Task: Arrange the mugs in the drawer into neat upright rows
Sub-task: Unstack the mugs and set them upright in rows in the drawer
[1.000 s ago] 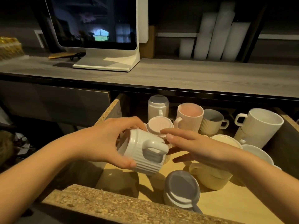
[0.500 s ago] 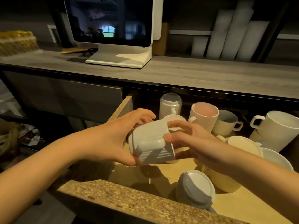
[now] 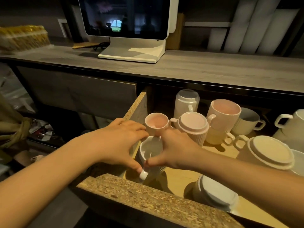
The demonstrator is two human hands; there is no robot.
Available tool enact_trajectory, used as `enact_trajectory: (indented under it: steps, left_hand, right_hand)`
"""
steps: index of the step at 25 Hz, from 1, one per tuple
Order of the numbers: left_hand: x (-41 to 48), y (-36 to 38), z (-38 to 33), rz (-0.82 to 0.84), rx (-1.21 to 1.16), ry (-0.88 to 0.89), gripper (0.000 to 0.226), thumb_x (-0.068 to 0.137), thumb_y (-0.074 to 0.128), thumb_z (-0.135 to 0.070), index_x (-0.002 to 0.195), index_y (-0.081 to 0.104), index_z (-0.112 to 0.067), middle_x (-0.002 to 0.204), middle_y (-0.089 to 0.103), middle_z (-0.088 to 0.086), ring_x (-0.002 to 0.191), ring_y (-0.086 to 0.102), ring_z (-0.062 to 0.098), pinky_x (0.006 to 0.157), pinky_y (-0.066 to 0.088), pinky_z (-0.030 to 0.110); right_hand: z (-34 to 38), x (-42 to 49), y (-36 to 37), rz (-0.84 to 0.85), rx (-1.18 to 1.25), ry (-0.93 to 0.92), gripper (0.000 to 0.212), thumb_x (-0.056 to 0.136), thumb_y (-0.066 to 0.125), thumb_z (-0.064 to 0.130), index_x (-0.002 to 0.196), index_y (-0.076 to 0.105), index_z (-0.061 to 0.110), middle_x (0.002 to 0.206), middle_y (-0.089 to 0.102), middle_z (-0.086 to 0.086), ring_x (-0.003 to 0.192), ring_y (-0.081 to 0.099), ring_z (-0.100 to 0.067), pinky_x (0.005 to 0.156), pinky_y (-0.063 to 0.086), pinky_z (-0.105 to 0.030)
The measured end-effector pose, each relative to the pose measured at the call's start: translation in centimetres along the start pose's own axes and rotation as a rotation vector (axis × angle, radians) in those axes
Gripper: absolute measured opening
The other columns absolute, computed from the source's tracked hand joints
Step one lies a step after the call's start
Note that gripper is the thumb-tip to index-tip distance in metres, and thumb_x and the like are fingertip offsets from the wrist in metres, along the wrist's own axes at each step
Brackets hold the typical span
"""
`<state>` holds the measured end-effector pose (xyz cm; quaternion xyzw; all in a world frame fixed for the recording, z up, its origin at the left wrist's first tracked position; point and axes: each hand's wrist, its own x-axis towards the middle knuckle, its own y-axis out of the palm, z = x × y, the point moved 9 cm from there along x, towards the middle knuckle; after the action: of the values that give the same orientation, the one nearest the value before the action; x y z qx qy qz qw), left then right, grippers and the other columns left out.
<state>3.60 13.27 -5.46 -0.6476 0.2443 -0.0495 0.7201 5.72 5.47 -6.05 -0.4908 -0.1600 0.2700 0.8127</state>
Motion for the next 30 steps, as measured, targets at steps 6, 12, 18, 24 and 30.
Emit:
enact_trajectory:
  steps: [6,12,18,24,30]
  left_hand:
    - [0.5,2.3,1.0,0.066,0.114,-0.019,0.077,0.075,0.065,-0.055,0.140,0.032,-0.031,0.155,0.019,-0.005,0.143,0.005,0.014,0.114,-0.009,0.040]
    - [0.6,2.7,1.2,0.054,0.215,-0.023,0.068,0.074,0.065,-0.055,0.131,0.046,-0.024,0.144,0.038,-0.004,0.138,0.022,0.017,0.114,-0.007,0.043]
    - [0.6,3.0,1.0,0.077,0.278,-0.024,0.066,0.078,0.062,-0.055,0.133,0.044,-0.022,0.145,0.038,-0.001,0.138,0.024,0.019,0.114,-0.007,0.047]
    - [1.0,1.0,-2.4,0.009,0.063,0.077,0.060,0.089,0.047,-0.053,0.142,0.029,-0.031,0.149,0.032,-0.008,0.137,0.026,0.013,0.115,0.008,0.038]
    - [3.4,0.0,-8.2,0.080,-0.064,0.249,0.056,0.090,0.048,-0.049,0.140,0.033,-0.029,0.141,0.043,-0.005,0.124,0.044,0.016,0.103,0.041,0.037]
  right_hand:
    - [1.2,0.7,3.6,0.087,-0.133,-0.005,0.072,0.063,0.074,0.057,0.115,0.050,0.014,0.110,0.054,-0.004,0.089,0.050,-0.018,0.073,0.051,-0.033]
    - [1.8,1.2,5.0,0.094,-0.176,-0.028,0.073,0.067,0.069,0.061,0.120,0.049,0.013,0.117,0.052,-0.007,0.103,0.050,-0.023,0.075,0.047,-0.034]
    - [1.1,0.7,4.5,0.247,-0.038,-0.045,0.068,0.079,0.066,0.047,0.132,0.042,0.013,0.128,0.051,-0.008,0.109,0.050,-0.022,0.090,0.047,-0.035]
    - [-1.2,-2.5,-1.2,0.272,-0.125,-0.032,0.046,0.089,0.058,0.035,0.131,0.047,0.022,0.129,0.056,0.002,0.103,0.055,-0.011,0.081,0.048,-0.020]
    - [-6.6,-7.4,-1.7,0.448,-0.401,0.146,0.057,0.085,0.058,0.047,0.136,0.042,0.027,0.129,0.056,0.002,0.109,0.057,-0.017,0.089,0.051,-0.027]
